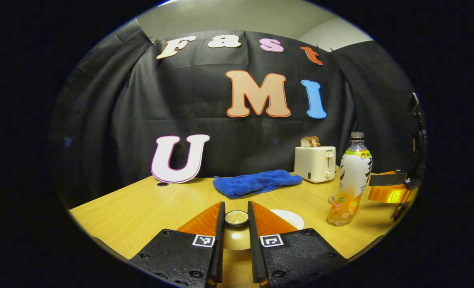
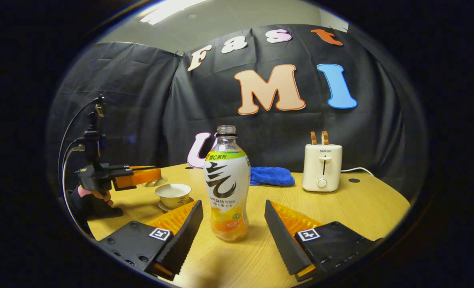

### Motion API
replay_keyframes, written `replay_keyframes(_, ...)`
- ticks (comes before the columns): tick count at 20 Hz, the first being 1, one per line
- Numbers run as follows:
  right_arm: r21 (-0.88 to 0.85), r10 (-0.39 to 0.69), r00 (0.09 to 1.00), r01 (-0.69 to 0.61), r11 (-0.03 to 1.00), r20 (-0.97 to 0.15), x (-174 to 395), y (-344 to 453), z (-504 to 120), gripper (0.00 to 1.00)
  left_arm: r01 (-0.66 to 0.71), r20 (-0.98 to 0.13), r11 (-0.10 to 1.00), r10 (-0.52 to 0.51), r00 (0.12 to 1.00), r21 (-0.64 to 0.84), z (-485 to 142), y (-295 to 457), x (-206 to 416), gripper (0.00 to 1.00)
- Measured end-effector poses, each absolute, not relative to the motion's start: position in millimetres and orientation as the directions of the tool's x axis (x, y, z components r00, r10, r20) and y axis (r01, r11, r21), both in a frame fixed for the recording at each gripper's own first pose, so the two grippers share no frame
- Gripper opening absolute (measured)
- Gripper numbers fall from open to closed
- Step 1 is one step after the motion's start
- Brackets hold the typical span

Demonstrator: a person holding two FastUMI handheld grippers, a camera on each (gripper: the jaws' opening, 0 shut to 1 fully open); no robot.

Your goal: Open the teacup lid with one hand, grasp the water bottle and pour water into the teacup with the other hand; after pouring, place the water bottle on the coaster and then close the teacup lid.

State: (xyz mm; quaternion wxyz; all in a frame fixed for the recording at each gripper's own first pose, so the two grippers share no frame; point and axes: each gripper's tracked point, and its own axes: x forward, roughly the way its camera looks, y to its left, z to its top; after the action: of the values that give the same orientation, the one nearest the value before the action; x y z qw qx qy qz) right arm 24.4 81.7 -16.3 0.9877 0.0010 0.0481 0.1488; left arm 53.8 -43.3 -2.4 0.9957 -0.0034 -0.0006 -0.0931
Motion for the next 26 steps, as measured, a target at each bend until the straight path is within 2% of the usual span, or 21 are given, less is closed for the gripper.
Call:
replay_keyframes(1,0.014,0.295,0.949,-0.296,0.955,-0.109,28,84,-18,0.94,0.168,-0.002,0.986,-0.168,0.986,-0.006,-2,-37,52,0.27)
replay_keyframes(2,0.012,0.298,0.946,-0.299,0.954,-0.124,30,87,-22,0.98,0.155,-0.001,0.988,-0.155,0.988,-0.007,-3,-32,51,0.27)
replay_keyframes(4,0.008,0.282,0.947,-0.284,0.959,-0.155,40,90,-26,0.98,0.134,0.002,0.991,-0.134,0.991,-0.006,-3,-21,49,0.27)
replay_keyframes(5,0.004,0.271,0.947,-0.274,0.962,-0.173,47,91,-30,0.94,0.122,0.001,0.993,-0.122,0.993,-0.004,-3,-16,48,0.27)
replay_keyframes(7,0.001,0.255,0.943,-0.261,0.965,-0.212,58,97,-37,0.99,0.098,0.000,0.995,-0.098,0.995,-0.003,-3,-7,47,0.27)
replay_keyframes(8,-0.001,0.248,0.942,-0.255,0.967,-0.226,63,99,-40,0.94,0.094,-0.002,0.996,-0.094,0.996,-0.003,-4,-5,47,0.27)
replay_keyframes(9,-0.003,0.241,0.942,-0.248,0.969,-0.234,68,101,-42,0.98,0.092,-0.001,0.996,-0.092,0.996,-0.003,-3,-3,46,0.25)
replay_keyframes(13,-0.025,0.212,0.942,-0.226,0.974,-0.258,77,104,-45,0.94,0.073,-0.003,0.997,-0.073,0.997,-0.003,-5,8,48,0.27)
replay_keyframes(18,-0.099,0.185,0.951,-0.215,0.972,-0.247,78,113,-43,0.62,0.065,-0.004,0.998,-0.065,0.998,-0.004,-3,9,45,0.27)
replay_keyframes(26,-0.305,0.154,0.957,-0.227,0.925,-0.244,77,120,-31,0.61,0.055,-0.005,0.998,-0.055,0.998,-0.005,-3,10,46,0.27)
